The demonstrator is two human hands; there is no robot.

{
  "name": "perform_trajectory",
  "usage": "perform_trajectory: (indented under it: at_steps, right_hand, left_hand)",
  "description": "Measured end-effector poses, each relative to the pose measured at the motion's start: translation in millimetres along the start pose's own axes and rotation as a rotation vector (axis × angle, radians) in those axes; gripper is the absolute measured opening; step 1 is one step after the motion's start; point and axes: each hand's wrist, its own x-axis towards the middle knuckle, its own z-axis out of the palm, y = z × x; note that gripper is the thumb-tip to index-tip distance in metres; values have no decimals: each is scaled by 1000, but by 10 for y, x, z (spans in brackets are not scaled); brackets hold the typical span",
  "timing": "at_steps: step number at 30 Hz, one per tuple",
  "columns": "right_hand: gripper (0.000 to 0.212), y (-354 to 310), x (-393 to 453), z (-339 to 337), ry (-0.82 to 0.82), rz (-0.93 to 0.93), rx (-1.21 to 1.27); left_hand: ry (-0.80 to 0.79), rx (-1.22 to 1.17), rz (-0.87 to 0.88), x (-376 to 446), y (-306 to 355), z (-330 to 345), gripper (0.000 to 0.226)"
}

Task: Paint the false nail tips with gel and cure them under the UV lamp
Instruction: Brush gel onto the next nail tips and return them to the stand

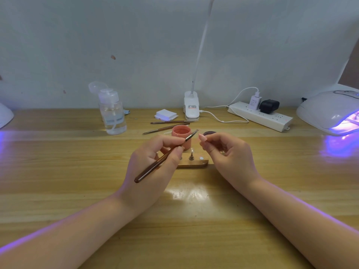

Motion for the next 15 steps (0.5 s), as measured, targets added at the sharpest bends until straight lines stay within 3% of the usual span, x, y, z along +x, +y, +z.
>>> perform_trajectory:
  at_steps: [6, 15]
  right_hand:
    - [13, -31, -1, -6, 8, -31, 8]
    - [20, -17, 6, 0, 22, -81, -35]
  left_hand:
    - [2, -8, -67, -1, -45, 2, 12]
    - [-6, -4, -27, 5, -31, 9, 17]
